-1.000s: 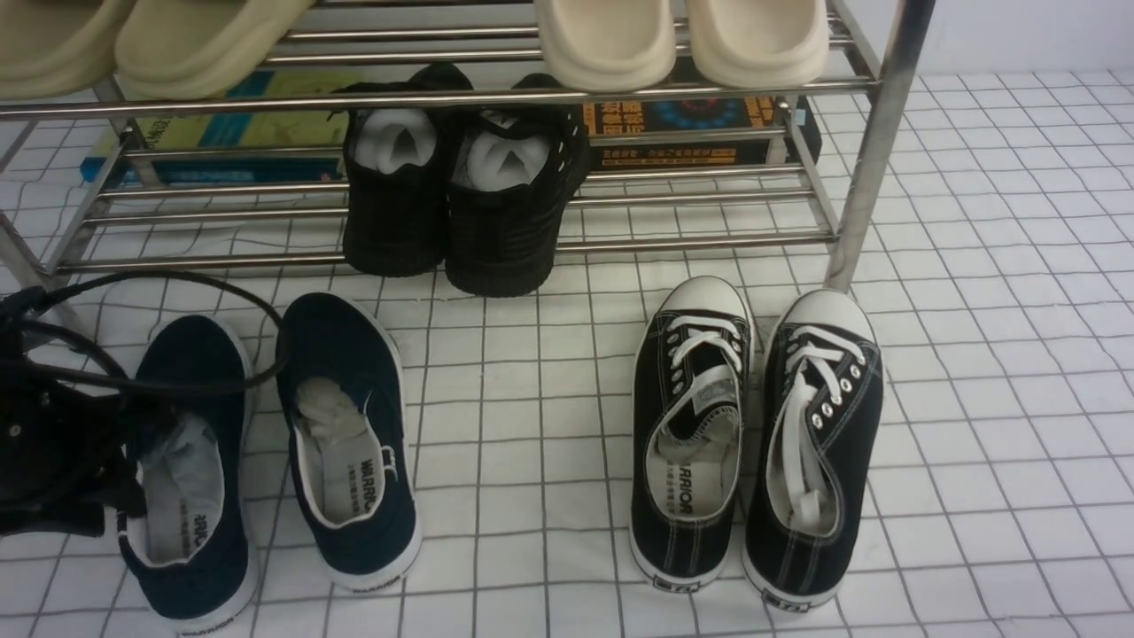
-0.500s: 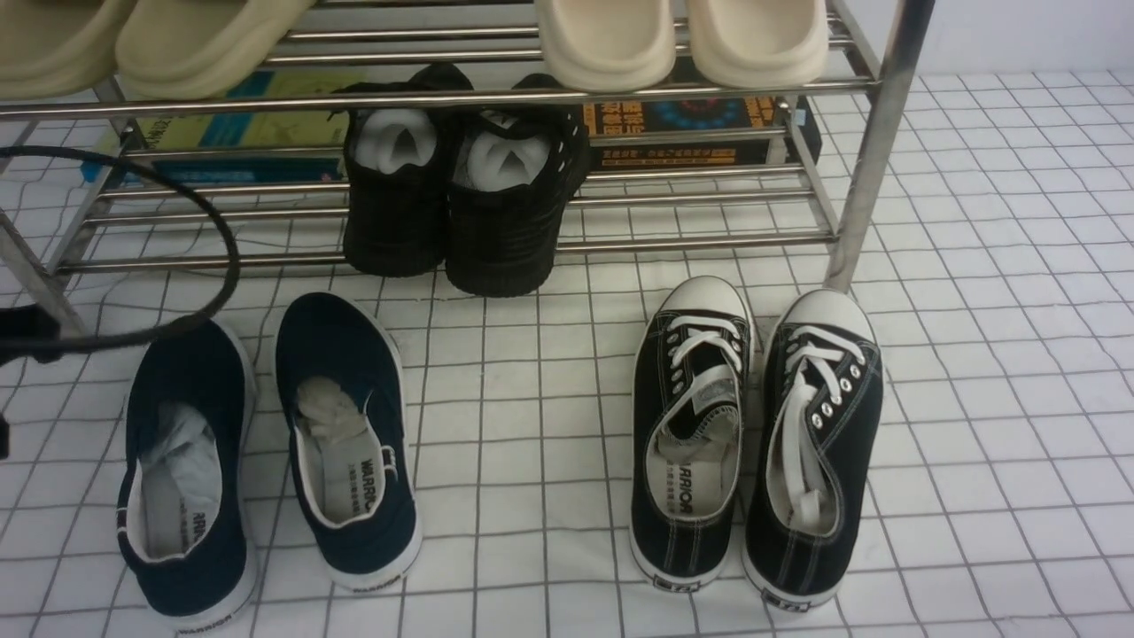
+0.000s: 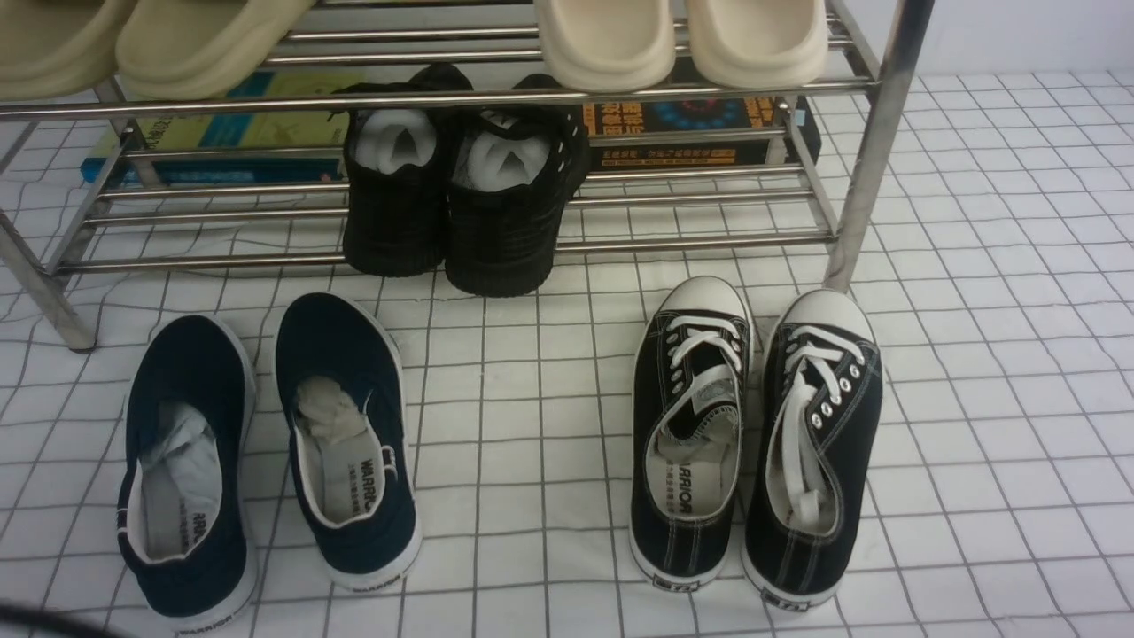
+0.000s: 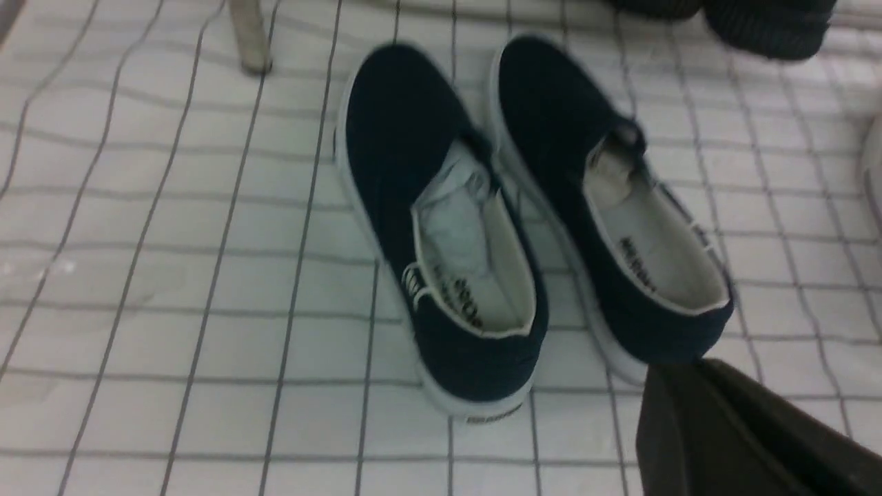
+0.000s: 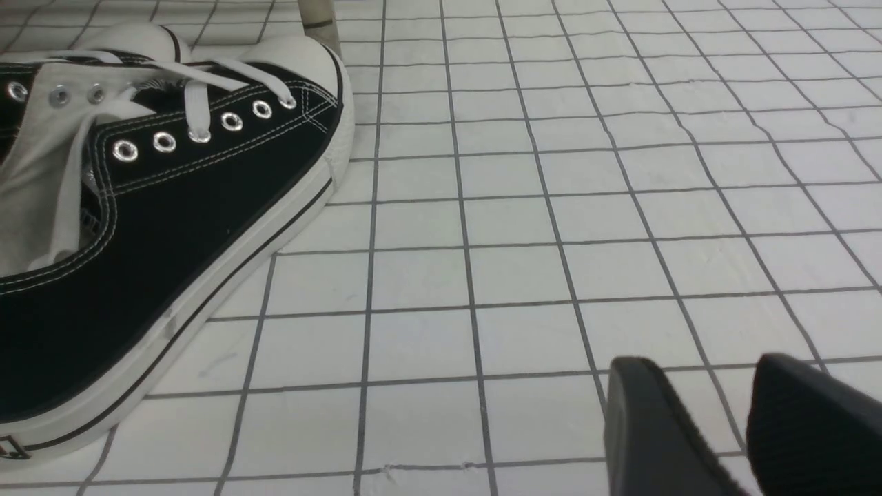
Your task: Take the shoes off the shelf with your hand from the white checkered tablecloth.
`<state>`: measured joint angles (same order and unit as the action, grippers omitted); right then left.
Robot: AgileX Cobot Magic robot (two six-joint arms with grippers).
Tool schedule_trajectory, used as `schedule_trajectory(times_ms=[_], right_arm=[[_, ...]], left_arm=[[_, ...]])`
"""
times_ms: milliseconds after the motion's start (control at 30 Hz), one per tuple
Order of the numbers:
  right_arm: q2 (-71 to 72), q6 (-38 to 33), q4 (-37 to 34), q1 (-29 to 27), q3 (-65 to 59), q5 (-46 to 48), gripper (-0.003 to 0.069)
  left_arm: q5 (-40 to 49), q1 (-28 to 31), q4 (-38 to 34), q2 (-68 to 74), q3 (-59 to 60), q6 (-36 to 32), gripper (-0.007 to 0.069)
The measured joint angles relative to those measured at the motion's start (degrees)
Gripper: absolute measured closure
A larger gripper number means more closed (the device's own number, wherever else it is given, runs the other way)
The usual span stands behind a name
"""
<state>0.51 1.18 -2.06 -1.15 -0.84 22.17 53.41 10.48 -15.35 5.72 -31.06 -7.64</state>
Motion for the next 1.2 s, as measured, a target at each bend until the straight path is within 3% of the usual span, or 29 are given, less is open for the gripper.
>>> schedule_trajectory(times_ms=[133, 600, 1033, 1200], right_arm=[[0.0, 0.0, 0.0, 0.0, 0.0, 0.0, 0.042], [0.0, 0.0, 0.0, 0.0, 0.0, 0.0, 0.042], [0.0, 0.0, 0.0, 0.0, 0.0, 0.0, 0.042], [0.0, 0.0, 0.0, 0.0, 0.0, 0.0, 0.042]], left_arm=[[-3.1, 0.0, -3.3, -6.3, 4.6, -0.2, 0.0622], [-9.4, 0.0, -6.1, -6.6, 7.4, -0.3, 0.0607], [-13.7, 0.0, 0.5, -6.6, 7.5, -0.4, 0.0594], [-20.5, 0.0, 3.6, -6.6, 11.0, -0.4, 0.0591]])
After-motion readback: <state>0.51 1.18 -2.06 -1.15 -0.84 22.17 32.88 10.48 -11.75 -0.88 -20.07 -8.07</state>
